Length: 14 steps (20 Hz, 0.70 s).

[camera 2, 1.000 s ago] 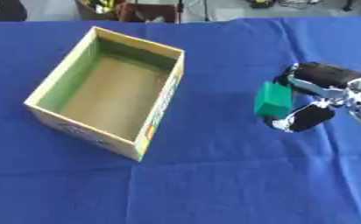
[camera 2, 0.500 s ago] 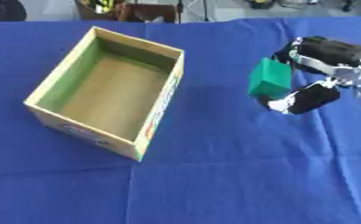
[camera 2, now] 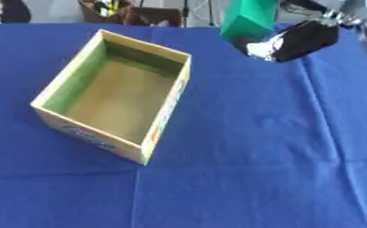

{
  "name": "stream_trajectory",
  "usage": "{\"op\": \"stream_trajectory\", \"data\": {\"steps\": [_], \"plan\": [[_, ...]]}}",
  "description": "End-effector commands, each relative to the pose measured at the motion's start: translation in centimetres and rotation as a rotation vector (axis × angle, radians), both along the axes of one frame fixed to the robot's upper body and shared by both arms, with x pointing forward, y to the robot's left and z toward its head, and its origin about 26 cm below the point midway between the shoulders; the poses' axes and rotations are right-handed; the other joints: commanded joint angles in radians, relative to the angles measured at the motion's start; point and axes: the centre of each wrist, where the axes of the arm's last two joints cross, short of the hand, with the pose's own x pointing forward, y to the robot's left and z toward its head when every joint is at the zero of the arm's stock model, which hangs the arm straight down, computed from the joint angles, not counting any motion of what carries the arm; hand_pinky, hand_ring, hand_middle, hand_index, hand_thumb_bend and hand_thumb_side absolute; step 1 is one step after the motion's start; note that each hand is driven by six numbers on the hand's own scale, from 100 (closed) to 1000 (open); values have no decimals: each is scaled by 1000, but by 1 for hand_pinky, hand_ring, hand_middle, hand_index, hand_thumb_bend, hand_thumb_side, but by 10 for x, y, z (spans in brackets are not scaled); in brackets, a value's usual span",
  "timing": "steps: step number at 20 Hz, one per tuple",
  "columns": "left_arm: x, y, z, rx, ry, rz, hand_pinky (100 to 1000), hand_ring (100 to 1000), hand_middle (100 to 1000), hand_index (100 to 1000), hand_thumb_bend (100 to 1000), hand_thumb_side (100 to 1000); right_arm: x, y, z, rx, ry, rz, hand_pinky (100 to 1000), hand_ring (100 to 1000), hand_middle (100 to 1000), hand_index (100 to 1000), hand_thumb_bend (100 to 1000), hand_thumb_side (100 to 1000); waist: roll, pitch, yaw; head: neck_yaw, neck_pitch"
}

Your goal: Pick up objects on the table and place them in the box.

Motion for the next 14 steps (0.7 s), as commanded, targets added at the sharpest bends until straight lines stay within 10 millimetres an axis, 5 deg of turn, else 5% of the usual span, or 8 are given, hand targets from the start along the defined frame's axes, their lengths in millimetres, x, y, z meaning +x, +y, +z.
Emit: {"op": "stream_trajectory", "data": {"steps": [1,14], "plan": [[-3,0,5,13,-15,-10,673,693,699,842,100,1000,8,11,13,-12,-11,28,655,543,372,457,100,570,-5,-25,5,-5,-3],[-2,-3,5,15,-15,-35,673,693,700,842,100,1000,78,66,23,28,26,74,664,539,363,450,100,550,-17,-20,49,-31,-18]]}}
